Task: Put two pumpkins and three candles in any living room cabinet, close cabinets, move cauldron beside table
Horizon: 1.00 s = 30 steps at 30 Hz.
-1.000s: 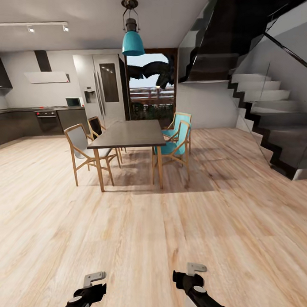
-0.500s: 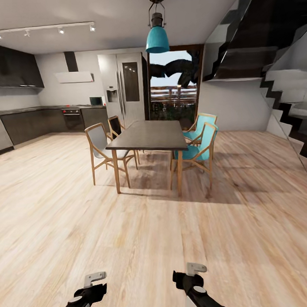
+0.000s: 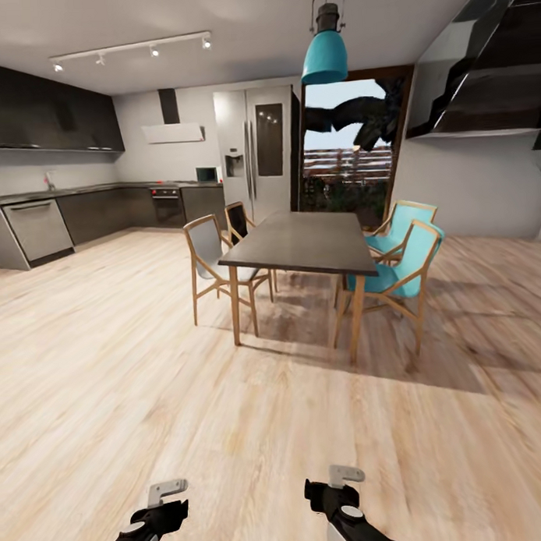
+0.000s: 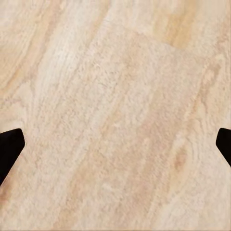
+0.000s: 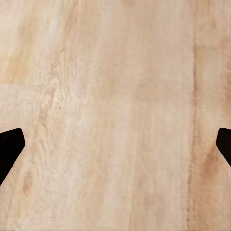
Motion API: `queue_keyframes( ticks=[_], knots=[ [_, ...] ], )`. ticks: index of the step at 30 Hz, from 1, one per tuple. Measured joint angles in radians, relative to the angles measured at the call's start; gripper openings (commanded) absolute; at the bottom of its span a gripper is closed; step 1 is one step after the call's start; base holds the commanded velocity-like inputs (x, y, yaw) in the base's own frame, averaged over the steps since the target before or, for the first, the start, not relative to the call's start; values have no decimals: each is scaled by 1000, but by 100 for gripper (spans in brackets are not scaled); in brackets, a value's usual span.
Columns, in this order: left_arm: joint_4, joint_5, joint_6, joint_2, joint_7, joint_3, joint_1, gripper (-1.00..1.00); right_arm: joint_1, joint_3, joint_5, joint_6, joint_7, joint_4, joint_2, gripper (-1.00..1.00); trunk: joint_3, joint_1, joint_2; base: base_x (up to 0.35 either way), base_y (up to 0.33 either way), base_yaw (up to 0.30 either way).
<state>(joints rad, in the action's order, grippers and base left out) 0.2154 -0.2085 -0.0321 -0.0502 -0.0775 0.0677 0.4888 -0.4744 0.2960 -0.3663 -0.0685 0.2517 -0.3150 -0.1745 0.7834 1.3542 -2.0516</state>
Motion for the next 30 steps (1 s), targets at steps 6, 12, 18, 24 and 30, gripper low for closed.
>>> queue_keyframes(
  ticks=[6, 12, 18, 24, 30],
  knots=[
    [-22, 2, -1, 1, 0, 0, 0, 100, 0, 1, 5, -3, 0, 23, 0, 100, 3, 0, 0, 342, 0, 275],
    [-26, 3, -2, 0, 0, 0, 0, 100, 0, 2, 6, 2, 3, 26, 0, 100, 7, 0, 0, 342, 28, 272],
    [-26, 3, -1, 0, 0, -1, 0, 100, 0, 2, 6, 3, 5, 27, 0, 100, 12, 0, 0, 323, 120, 266],
    [-26, 2, 0, 0, 0, -1, 0, 100, 0, 3, 7, 5, 6, 27, 0, 100, 16, 0, 0, 292, 163, 262],
    [-26, 1, 0, 0, 0, -1, 0, 100, 0, 4, 8, 6, 6, 27, 0, 100, 20, 0, 0, 285, 175, 262]
  ],
)
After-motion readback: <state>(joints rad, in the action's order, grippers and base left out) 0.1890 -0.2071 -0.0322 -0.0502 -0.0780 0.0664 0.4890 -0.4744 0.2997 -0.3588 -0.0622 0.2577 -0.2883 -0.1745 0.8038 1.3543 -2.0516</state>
